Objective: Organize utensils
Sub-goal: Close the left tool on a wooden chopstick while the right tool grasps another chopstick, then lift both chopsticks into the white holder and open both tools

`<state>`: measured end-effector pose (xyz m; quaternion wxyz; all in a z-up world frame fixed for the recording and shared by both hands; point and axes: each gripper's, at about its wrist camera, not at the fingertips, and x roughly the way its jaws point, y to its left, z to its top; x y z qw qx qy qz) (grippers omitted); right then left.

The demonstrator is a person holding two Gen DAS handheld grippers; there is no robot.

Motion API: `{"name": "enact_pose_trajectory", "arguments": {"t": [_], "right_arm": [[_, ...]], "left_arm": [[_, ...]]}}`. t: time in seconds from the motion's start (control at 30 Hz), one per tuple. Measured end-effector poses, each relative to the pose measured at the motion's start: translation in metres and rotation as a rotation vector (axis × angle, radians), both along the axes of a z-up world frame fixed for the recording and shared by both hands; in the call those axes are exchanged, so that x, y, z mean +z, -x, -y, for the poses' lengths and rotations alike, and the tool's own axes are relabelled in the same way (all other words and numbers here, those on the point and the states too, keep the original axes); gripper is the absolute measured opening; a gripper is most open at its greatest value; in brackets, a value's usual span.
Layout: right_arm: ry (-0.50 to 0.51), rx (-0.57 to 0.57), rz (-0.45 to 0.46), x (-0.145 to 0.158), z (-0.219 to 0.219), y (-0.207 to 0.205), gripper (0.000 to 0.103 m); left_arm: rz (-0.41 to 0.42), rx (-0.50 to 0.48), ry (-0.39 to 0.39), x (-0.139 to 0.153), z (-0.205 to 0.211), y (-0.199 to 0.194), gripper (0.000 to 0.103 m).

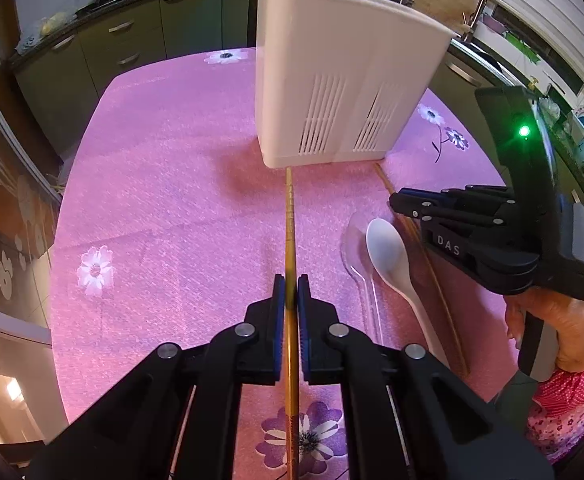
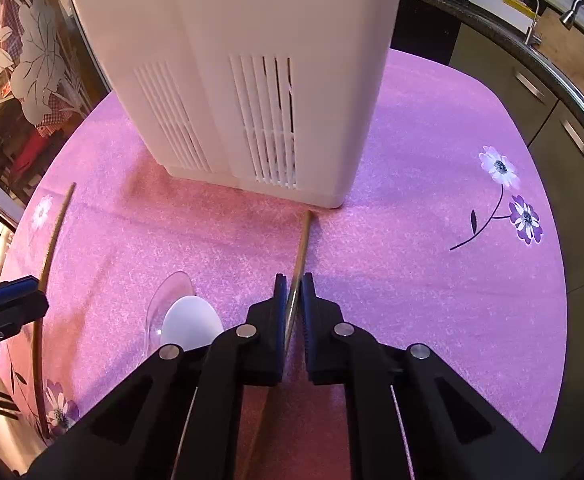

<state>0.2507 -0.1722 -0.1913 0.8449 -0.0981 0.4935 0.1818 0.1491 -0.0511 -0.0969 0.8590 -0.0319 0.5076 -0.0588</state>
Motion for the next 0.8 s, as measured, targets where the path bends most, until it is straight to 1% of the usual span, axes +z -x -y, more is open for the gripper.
{"name": "enact_pose_trajectory", "arguments": {"t": [0.07,0.13,0.23,0.37,0.5,0.67,0.8], "right_arm": [[-0.013,-0.008,0.013,0.002,0.004,0.001,0.006],[-0.049,-0.013,0.02,0.008,0.014,0.004,0.006],[-0.092,-0.016,0.047,0.023,0.028,0.01,0.006],[-0.17,-0.024,0.098,0.054,0.047,0.025,0.006],[-0.245,-0.033,0.162,0.085,0.078,0.045,0.006],[-0.34,-0.036,0.245,0.127,0.101,0.064,0.006],[-0.392,-0.037,0.303,0.156,0.111,0.077,0.006]], "left_arm": [[0.006,0.001,0.001,0.003,-0.001,0.001,0.006],[0.016,0.002,0.004,0.006,-0.003,0.003,0.006],[0.028,0.002,0.007,0.012,-0.004,0.004,0.006],[0.051,0.005,0.014,0.022,-0.006,0.007,0.006],[0.088,-0.009,0.025,0.042,-0.006,0.01,0.006],[0.151,-0.034,0.031,0.075,-0.002,0.015,0.006],[0.204,-0.054,0.041,0.106,0.001,0.017,0.006]]}}
